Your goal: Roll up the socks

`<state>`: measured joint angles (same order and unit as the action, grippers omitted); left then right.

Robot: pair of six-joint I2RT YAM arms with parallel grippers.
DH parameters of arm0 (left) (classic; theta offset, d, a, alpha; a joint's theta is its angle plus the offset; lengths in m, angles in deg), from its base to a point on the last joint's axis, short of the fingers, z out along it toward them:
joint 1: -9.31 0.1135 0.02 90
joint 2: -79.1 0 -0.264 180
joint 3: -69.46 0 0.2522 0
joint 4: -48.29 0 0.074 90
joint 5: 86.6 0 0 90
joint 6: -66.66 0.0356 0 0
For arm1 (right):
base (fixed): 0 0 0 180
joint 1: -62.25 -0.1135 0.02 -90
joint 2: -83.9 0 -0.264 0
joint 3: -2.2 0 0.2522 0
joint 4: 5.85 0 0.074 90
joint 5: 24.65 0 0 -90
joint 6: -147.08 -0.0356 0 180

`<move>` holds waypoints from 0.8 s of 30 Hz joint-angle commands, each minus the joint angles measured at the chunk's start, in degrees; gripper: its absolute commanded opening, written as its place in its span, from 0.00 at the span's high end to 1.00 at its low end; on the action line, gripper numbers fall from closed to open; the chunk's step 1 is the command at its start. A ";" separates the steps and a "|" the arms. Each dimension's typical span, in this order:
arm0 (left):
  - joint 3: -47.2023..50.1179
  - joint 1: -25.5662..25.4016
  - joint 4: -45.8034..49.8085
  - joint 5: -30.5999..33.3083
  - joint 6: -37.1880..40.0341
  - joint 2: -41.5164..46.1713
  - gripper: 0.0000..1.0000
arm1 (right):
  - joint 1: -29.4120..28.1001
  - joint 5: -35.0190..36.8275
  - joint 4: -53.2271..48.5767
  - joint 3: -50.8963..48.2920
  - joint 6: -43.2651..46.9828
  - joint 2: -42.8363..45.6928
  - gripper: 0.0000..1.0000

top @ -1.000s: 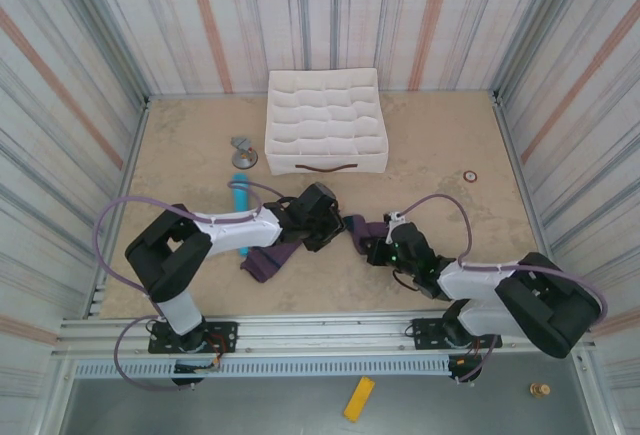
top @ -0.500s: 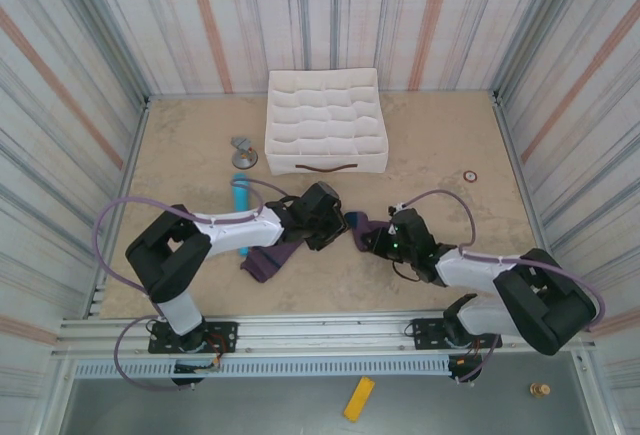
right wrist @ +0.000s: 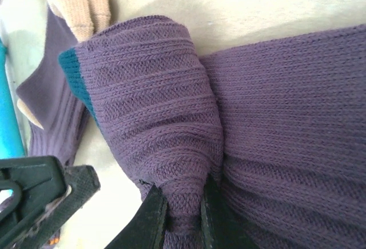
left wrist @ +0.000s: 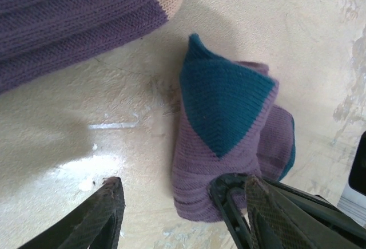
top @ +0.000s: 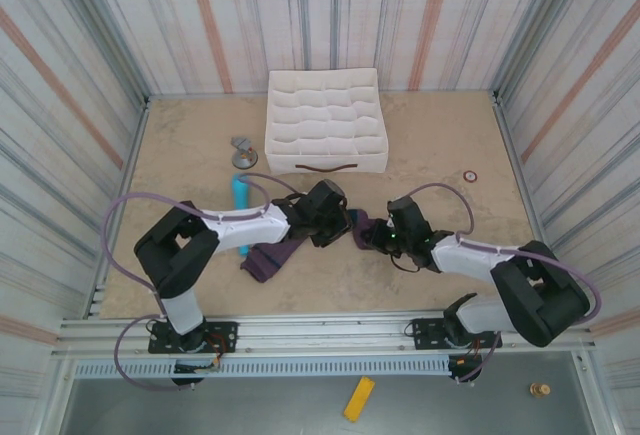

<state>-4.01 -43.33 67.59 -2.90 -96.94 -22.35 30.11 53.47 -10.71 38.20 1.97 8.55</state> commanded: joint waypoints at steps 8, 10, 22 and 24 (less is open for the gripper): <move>-5.39 -0.36 -2.52 -1.25 5.52 -6.97 0.44 | 2.17 1.25 -24.93 -5.89 -2.72 -0.97 1.00; -5.77 -0.36 -3.20 -1.50 6.40 -7.79 0.46 | 2.40 1.18 -24.42 -5.98 -2.81 -1.42 1.00; -7.11 -0.75 -8.09 -4.87 8.17 -12.57 0.49 | 4.37 -0.69 -22.09 -7.55 -2.28 -1.27 1.00; -7.41 -0.71 -8.27 -5.27 8.12 -13.23 0.51 | 4.50 -0.73 -22.00 -7.66 -2.28 -1.02 1.00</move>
<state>-10.37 -43.31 59.79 -6.36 -90.34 -33.23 34.20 48.77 -12.96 36.37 0.55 11.21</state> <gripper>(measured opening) 0.498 0.126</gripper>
